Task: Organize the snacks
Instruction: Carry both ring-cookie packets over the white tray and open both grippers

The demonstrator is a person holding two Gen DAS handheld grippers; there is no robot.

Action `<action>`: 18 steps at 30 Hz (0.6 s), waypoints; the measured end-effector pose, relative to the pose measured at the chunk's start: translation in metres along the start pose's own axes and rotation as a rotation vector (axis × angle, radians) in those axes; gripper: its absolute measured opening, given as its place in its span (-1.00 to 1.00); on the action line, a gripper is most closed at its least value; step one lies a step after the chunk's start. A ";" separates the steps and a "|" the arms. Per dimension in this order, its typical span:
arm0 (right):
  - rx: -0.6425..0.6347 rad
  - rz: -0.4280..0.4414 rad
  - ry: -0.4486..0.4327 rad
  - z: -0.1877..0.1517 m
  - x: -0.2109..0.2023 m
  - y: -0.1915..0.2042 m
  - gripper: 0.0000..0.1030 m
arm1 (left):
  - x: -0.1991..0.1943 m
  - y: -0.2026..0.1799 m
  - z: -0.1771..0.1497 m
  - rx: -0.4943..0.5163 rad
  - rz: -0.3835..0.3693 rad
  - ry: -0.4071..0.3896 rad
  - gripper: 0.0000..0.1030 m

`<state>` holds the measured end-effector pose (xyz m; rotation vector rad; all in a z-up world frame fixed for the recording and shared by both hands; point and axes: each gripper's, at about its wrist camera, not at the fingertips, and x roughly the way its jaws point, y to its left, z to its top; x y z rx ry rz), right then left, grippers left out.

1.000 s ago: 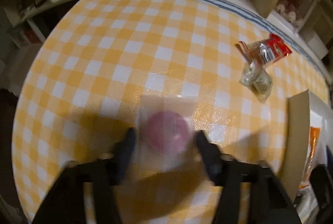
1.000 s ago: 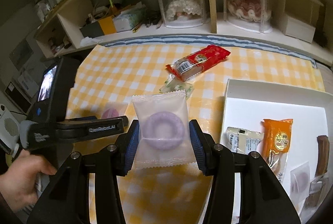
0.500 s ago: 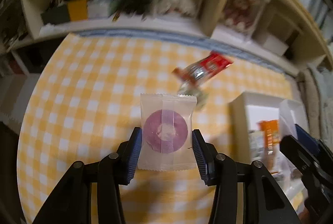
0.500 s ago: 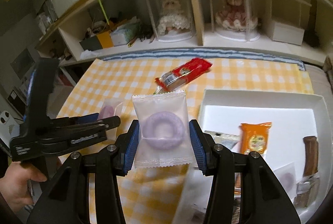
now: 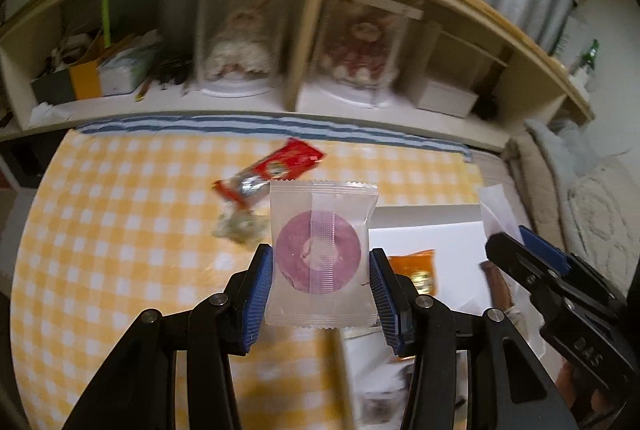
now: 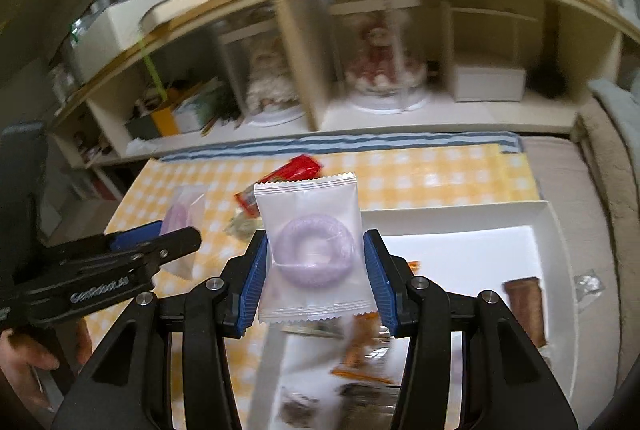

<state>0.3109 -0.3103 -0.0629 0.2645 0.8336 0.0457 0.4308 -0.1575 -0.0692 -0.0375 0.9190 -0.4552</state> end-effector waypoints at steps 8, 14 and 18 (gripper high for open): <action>0.093 -0.069 -0.028 0.006 -0.016 -0.057 -0.05 | 0.022 -0.048 0.009 0.044 -0.060 0.003 -0.09; 0.173 -0.097 -0.039 0.001 -0.024 -0.101 -0.05 | 0.055 -0.085 0.013 0.017 -0.095 0.029 -0.09; 0.230 -0.111 -0.017 -0.008 -0.016 -0.128 -0.05 | 0.085 -0.102 0.011 -0.006 -0.145 0.079 -0.09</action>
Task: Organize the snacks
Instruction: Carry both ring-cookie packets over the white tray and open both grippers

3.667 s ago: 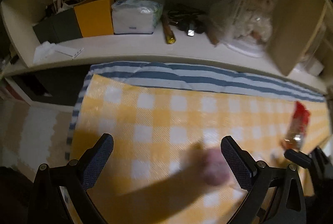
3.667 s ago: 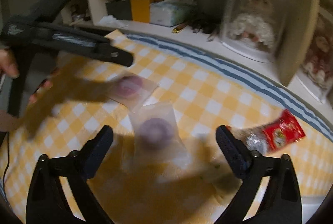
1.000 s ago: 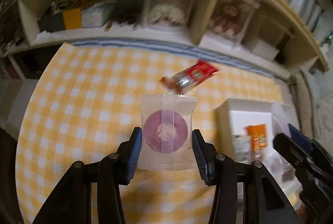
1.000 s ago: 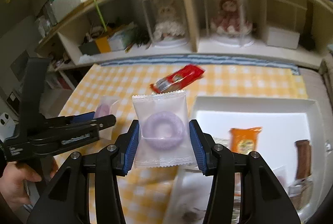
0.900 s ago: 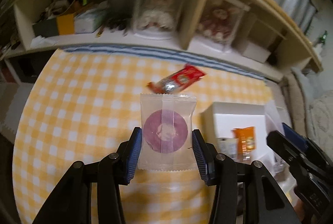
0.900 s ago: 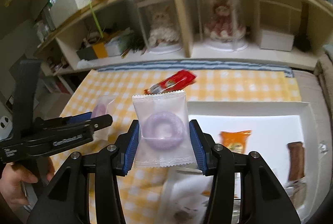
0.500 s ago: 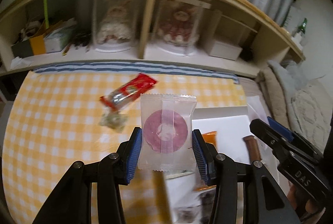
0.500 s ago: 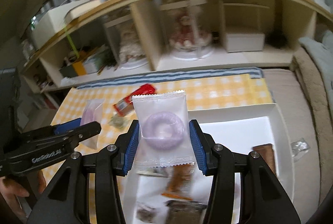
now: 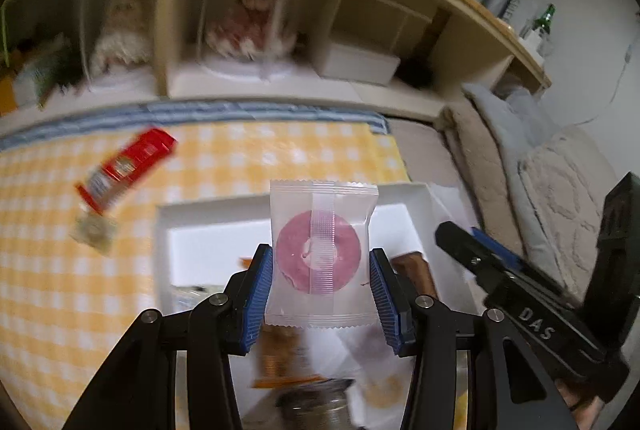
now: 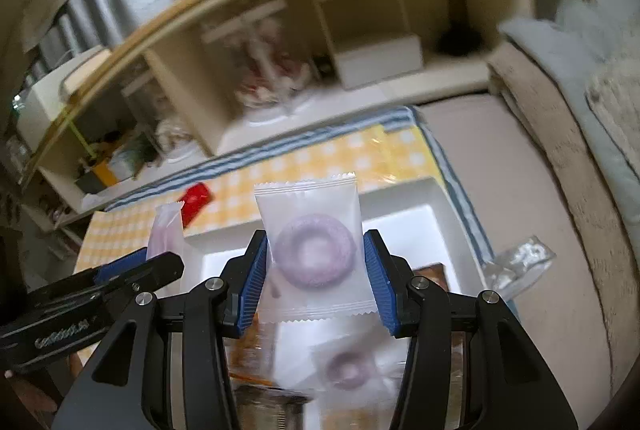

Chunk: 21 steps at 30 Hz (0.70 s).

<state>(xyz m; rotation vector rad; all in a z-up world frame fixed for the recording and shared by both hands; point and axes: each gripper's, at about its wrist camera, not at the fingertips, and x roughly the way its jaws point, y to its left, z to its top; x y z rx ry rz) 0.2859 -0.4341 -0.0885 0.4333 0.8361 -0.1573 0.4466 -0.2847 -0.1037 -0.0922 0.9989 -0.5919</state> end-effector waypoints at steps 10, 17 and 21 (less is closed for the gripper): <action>0.070 -0.053 0.073 -0.010 0.025 -0.036 -0.05 | 0.093 0.011 -0.004 -0.146 -0.147 0.168 -0.09; 0.070 -0.049 0.127 -0.017 0.042 -0.037 -0.05 | 0.130 0.036 0.002 -0.183 -0.103 0.204 -0.09; 0.066 -0.029 0.157 -0.020 0.050 -0.033 -0.05 | 0.132 0.046 0.008 -0.177 -0.075 0.185 -0.09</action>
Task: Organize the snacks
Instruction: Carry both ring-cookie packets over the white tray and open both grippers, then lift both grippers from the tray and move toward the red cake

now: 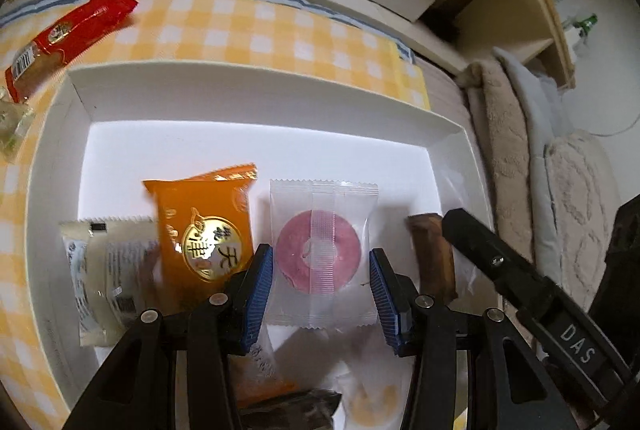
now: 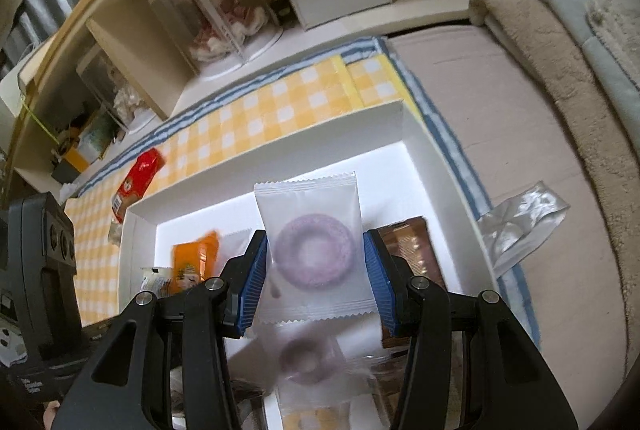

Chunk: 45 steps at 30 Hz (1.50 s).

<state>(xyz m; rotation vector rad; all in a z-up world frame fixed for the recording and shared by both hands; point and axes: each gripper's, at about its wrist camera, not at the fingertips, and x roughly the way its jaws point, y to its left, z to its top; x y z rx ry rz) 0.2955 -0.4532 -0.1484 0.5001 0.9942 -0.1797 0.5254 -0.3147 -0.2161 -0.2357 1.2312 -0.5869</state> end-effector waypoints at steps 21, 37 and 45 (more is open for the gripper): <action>0.059 0.015 0.022 -0.002 -0.020 -0.012 0.24 | -0.043 -0.020 -0.029 0.096 0.022 -0.030 0.15; -0.035 -0.020 -0.013 -0.032 -0.058 -0.003 0.43 | -0.099 -0.023 -0.058 0.204 0.076 -0.079 0.94; -0.099 -0.057 -0.065 -0.040 -0.084 0.014 0.70 | -0.137 -0.003 -0.067 0.214 0.089 -0.120 1.00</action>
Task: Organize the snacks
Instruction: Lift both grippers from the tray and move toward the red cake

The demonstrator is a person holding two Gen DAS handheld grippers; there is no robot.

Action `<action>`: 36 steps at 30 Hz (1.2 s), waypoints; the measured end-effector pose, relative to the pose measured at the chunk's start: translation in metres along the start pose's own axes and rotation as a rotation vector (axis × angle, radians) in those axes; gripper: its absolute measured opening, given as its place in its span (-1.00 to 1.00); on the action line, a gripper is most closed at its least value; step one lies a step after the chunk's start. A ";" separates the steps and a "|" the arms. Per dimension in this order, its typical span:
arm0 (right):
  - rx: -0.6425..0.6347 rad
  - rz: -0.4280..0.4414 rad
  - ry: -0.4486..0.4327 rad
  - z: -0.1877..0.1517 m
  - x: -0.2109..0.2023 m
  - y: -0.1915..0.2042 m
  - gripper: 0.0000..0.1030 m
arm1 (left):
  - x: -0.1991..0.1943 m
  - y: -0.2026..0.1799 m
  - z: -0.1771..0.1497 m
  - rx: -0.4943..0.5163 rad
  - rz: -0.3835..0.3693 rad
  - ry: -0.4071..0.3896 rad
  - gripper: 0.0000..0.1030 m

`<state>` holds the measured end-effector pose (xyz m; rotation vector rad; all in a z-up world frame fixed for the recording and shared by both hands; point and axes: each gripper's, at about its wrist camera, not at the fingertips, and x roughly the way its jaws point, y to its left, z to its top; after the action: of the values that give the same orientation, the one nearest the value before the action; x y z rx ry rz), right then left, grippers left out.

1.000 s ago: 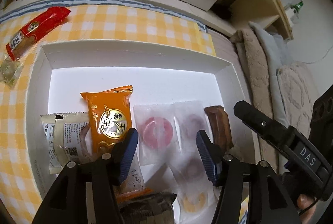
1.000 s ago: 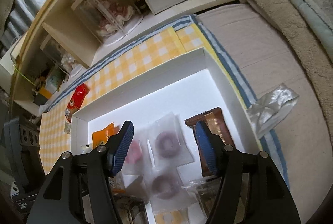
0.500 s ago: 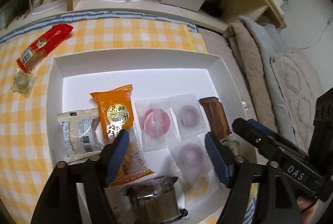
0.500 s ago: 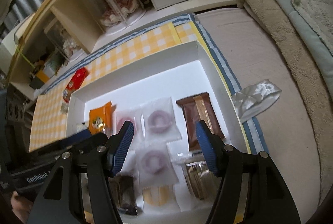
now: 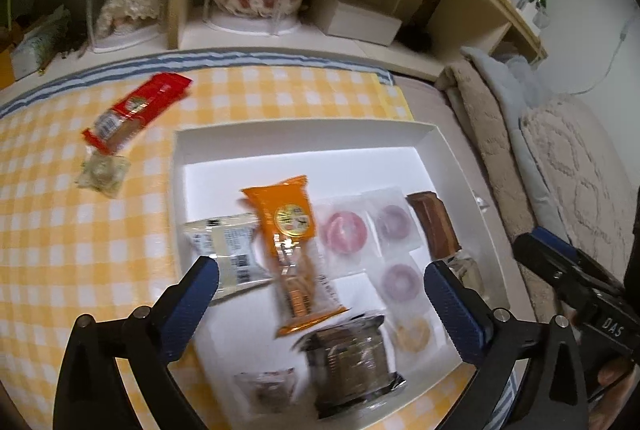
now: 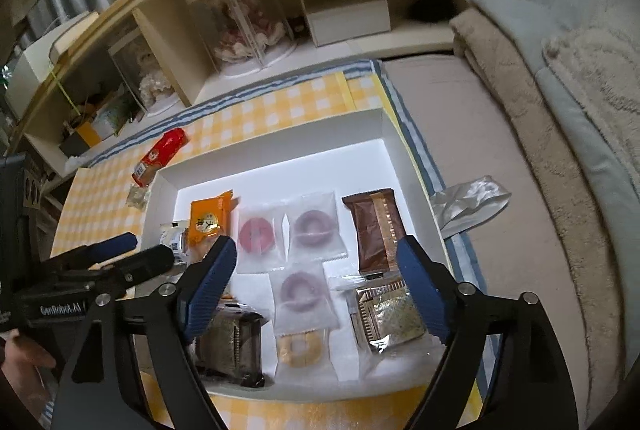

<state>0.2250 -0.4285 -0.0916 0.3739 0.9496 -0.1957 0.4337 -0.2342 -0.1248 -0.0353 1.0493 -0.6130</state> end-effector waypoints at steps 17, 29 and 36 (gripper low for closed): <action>-0.090 -0.059 -0.114 0.000 -0.047 0.048 1.00 | -0.118 0.047 -0.012 0.092 0.041 -0.144 1.00; -0.149 0.057 -0.143 0.031 -0.032 0.123 1.00 | -0.187 0.099 -0.002 0.122 0.185 -0.218 1.00; -0.166 0.136 -0.139 0.046 -0.003 0.163 1.00 | -0.178 0.123 -0.017 0.187 0.211 -0.230 1.00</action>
<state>0.3111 -0.2967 -0.0279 0.2672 0.7944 -0.0184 0.4142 -0.0403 -0.0298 0.1632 0.7586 -0.4999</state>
